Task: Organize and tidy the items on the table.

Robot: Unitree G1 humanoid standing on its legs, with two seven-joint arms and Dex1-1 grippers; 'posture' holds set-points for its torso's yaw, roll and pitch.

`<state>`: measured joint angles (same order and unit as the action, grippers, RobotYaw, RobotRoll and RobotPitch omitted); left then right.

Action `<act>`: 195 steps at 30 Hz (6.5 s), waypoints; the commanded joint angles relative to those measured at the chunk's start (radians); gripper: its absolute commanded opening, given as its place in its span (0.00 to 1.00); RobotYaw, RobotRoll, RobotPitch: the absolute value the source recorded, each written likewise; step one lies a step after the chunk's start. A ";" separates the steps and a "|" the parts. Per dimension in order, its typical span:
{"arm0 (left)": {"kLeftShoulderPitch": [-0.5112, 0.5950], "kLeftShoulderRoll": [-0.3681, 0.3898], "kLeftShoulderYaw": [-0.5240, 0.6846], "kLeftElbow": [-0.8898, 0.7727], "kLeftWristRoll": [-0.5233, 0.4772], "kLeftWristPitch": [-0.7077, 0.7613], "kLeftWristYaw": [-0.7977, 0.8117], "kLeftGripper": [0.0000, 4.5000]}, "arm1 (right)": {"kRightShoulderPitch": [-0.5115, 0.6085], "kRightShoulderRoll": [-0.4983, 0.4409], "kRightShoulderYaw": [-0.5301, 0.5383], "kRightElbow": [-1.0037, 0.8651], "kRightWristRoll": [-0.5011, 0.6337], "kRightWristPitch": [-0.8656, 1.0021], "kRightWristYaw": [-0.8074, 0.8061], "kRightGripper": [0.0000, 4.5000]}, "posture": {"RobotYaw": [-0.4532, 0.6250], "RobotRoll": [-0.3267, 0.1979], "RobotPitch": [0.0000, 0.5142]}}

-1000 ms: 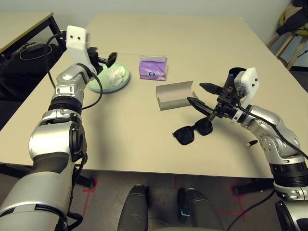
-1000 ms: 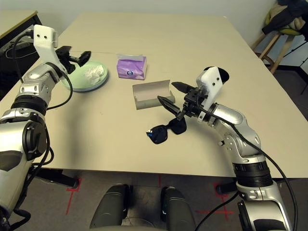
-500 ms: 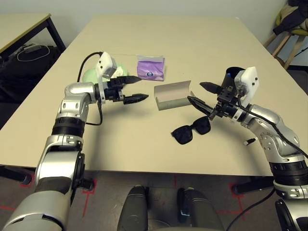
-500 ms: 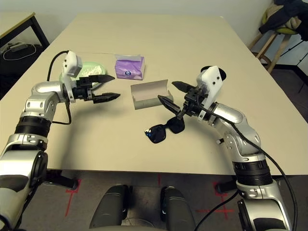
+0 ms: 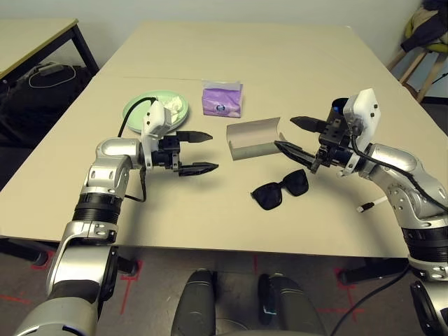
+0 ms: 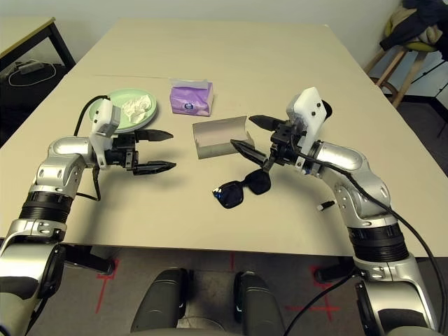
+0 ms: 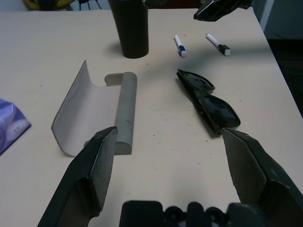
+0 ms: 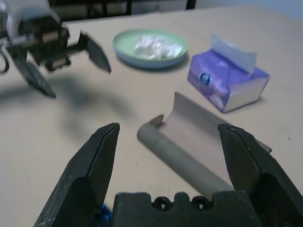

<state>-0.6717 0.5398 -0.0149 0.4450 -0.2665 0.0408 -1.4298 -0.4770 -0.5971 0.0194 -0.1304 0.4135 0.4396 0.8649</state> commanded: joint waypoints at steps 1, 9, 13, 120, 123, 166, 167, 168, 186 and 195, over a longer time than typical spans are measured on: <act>0.034 -0.002 -0.037 -0.020 0.009 -0.072 -0.027 0.99 | -0.010 -0.062 0.056 -0.043 -0.051 0.006 0.054 1.00 | 0.58 0.62 0.29; 0.042 0.008 -0.081 -0.044 -0.024 -0.021 -0.102 0.99 | -0.058 -0.196 0.203 -0.106 -0.166 0.073 0.154 1.00 | 0.57 0.62 0.31; 0.048 0.001 -0.089 -0.066 -0.051 -0.014 -0.144 0.99 | -0.121 -0.250 0.272 -0.120 -0.217 0.084 0.233 1.00 | 0.57 0.62 0.31; 0.148 0.062 -0.122 -0.204 -0.036 -0.030 -0.043 1.00 | -0.395 -0.086 0.563 0.185 -0.792 -0.316 0.650 0.21 | 0.67 0.62 0.31; 0.145 0.062 -0.122 -0.202 -0.035 -0.030 -0.043 1.00 | -0.393 -0.088 0.563 0.184 -0.792 -0.313 0.653 0.07 | 0.67 0.62 0.31; 0.100 0.074 -0.099 -0.190 -0.034 0.053 0.093 1.00 | -0.538 0.070 0.462 0.469 -0.998 -0.320 0.069 0.07 | 0.64 0.62 0.25; 0.100 0.073 -0.097 -0.190 -0.036 0.052 0.094 1.00 | -0.539 0.073 0.461 0.478 -1.003 -0.329 0.059 0.07 | 0.64 0.62 0.25; 0.100 0.073 -0.096 -0.188 -0.038 0.052 0.093 1.00 | -0.539 0.074 0.461 0.486 -1.008 -0.337 0.051 0.07 | 0.64 0.62 0.25; 0.106 0.028 -0.044 -0.206 -0.067 0.106 0.200 1.00 | -0.551 0.109 0.466 0.548 -1.052 -0.409 0.020 0.07 | 0.64 0.62 0.26; 0.103 0.021 -0.024 -0.214 -0.089 0.126 0.206 1.00 | -0.574 0.145 0.474 0.586 -1.068 -0.420 0.010 0.07 | 0.65 0.62 0.26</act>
<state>-0.5726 0.5640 -0.0434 0.2510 -0.3433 0.1583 -1.2206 -1.0386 -0.4535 0.4792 0.4422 -0.6466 0.0279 0.8781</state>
